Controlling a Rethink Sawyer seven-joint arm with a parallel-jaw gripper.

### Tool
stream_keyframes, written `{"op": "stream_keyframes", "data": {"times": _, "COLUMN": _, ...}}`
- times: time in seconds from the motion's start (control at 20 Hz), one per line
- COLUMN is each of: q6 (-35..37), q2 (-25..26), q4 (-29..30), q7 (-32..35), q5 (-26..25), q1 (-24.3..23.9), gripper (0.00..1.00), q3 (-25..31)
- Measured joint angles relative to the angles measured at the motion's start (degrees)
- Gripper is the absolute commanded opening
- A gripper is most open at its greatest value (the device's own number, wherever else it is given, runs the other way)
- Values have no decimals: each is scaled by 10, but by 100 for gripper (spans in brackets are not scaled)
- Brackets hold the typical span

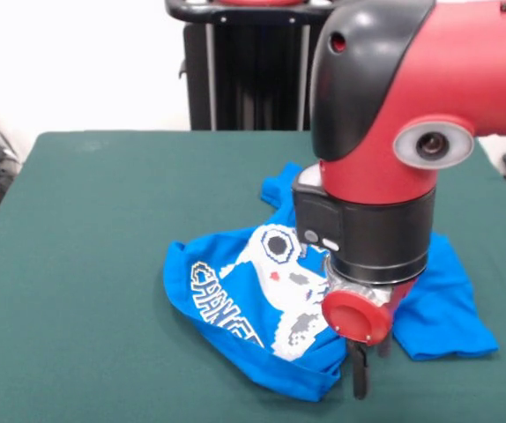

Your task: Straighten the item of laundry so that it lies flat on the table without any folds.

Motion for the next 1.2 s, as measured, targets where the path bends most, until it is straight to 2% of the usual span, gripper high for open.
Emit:
{"op": "stream_keyframes", "data": {"times": 0.75, "q6": -40, "q2": 7, "q4": 0, "q7": 0, "q5": -2, "q1": 8, "gripper": 100, "q3": 0}}
{"op": "stream_keyframes", "data": {"times": 1.2, "q6": -92, "q2": 8, "q4": 0, "q7": 0, "q5": -33, "q1": 15, "gripper": 100, "q3": -3}}
